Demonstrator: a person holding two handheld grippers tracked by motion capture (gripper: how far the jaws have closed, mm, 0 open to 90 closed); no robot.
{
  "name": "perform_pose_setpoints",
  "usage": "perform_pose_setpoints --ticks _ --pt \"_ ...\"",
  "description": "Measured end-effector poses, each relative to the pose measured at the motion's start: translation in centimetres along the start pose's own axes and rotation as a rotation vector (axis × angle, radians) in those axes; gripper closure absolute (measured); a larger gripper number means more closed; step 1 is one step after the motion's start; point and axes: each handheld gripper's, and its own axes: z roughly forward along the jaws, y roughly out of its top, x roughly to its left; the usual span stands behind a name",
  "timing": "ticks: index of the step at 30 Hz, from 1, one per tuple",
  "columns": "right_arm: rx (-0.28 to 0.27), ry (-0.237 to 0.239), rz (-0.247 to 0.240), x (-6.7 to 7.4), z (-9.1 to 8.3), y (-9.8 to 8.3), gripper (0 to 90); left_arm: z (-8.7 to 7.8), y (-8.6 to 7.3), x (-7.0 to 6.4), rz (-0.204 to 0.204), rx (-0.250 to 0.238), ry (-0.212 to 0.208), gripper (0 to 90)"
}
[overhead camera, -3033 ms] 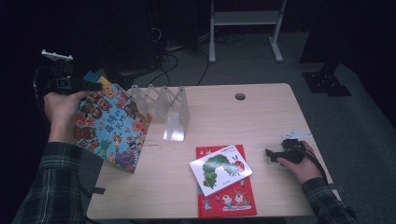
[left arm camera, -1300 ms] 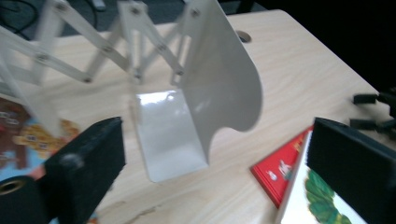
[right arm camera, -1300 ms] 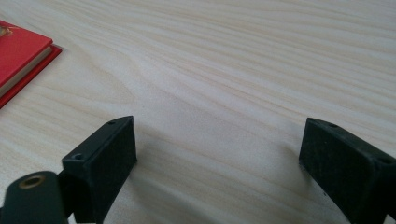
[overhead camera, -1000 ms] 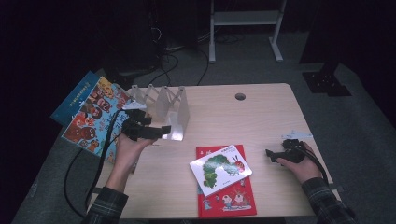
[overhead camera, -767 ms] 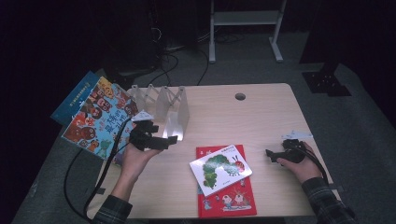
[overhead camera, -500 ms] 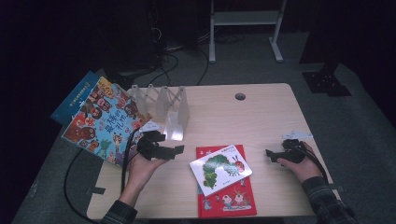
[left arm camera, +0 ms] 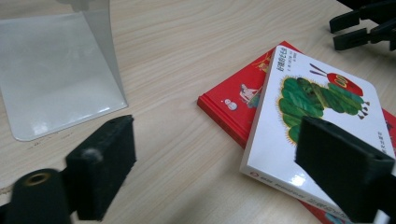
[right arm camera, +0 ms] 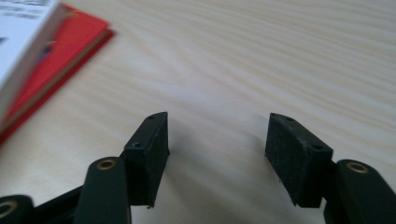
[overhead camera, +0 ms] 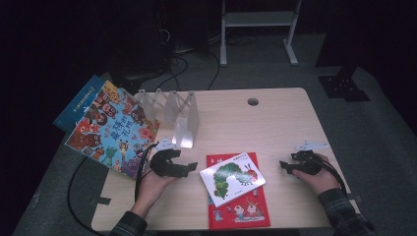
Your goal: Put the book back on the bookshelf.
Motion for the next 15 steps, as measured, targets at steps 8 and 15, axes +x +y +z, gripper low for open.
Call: perform_pose_setpoints --ticks 8,15 --pt "-0.057 0.157 0.012 2.9 -2.0 0.2 38.9 1.2 0.0 -0.3 0.029 0.023 -0.065 46.6" --pt "-0.053 0.227 -0.034 5.6 -2.1 0.0 38.8 2.2 0.4 -0.7 0.046 0.068 -0.028 65.6"
